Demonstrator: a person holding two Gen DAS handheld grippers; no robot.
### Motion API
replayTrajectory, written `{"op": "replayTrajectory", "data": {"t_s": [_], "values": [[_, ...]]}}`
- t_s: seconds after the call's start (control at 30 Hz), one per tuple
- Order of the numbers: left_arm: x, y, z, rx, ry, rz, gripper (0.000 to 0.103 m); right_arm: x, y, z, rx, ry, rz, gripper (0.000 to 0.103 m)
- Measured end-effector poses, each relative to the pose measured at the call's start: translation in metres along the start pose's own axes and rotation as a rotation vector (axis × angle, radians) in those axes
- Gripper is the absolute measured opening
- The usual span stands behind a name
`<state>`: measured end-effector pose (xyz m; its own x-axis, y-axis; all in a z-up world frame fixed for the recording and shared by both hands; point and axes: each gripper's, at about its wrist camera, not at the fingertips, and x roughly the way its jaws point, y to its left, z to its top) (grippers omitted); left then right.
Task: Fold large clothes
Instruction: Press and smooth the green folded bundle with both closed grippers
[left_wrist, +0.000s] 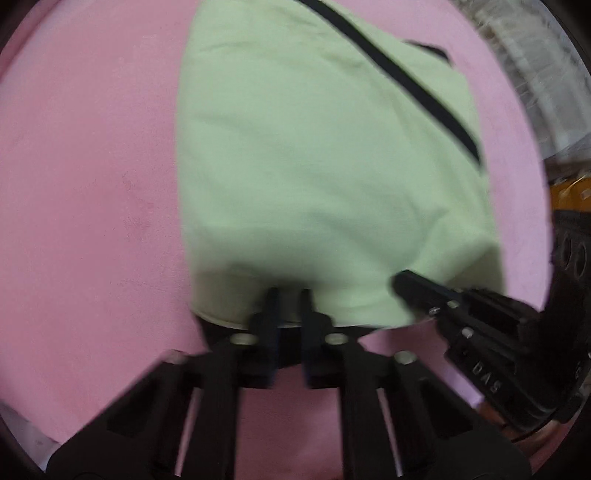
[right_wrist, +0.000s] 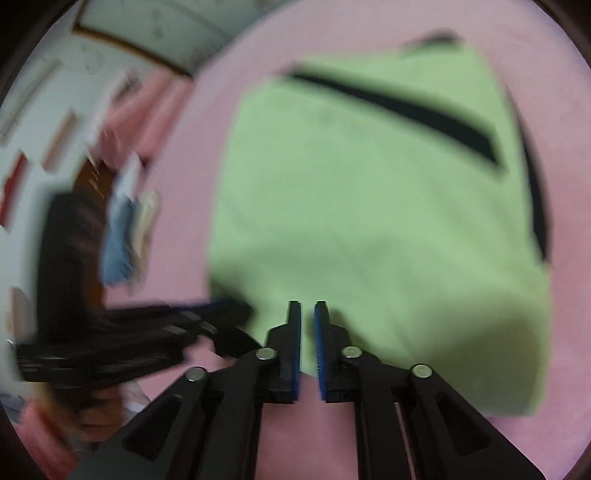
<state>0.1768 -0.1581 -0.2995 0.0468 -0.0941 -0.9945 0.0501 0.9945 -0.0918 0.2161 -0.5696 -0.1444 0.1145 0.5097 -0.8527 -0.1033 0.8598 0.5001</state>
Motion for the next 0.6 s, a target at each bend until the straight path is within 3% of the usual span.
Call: {"op": "replayTrajectory", "data": {"t_s": [0.1, 0.23, 0.33, 0.37, 0.43, 0.47, 0.6], "values": [[0.004, -0.002, -0.004, 0.006, -0.011, 0.009, 0.001, -0.002, -0.030, -0.017, 0.083, -0.013, -0.062, 0.000], [-0.002, -0.013, -0.008, 0.019, -0.020, 0.052, 0.001, -0.066, -0.086, -0.060, 0.281, -0.094, -0.219, 0.000], [-0.017, -0.014, -0.009, -0.028, -0.059, 0.027, 0.001, -0.112, -0.100, -0.088, 0.326, -0.129, -0.345, 0.000], [-0.022, -0.012, -0.009, -0.047, -0.075, 0.001, 0.001, -0.121, -0.091, -0.083, 0.319, -0.159, -0.325, 0.000], [-0.029, -0.004, -0.003, -0.115, -0.124, -0.082, 0.001, -0.143, -0.089, -0.085, 0.293, -0.234, -0.191, 0.000], [-0.028, -0.001, 0.002, -0.132, -0.129, -0.104, 0.001, -0.152, -0.085, -0.082, 0.262, -0.283, -0.080, 0.000], [-0.016, 0.011, 0.041, -0.190, -0.152, -0.133, 0.000, -0.118, -0.056, -0.032, 0.222, -0.250, 0.049, 0.000]]}}
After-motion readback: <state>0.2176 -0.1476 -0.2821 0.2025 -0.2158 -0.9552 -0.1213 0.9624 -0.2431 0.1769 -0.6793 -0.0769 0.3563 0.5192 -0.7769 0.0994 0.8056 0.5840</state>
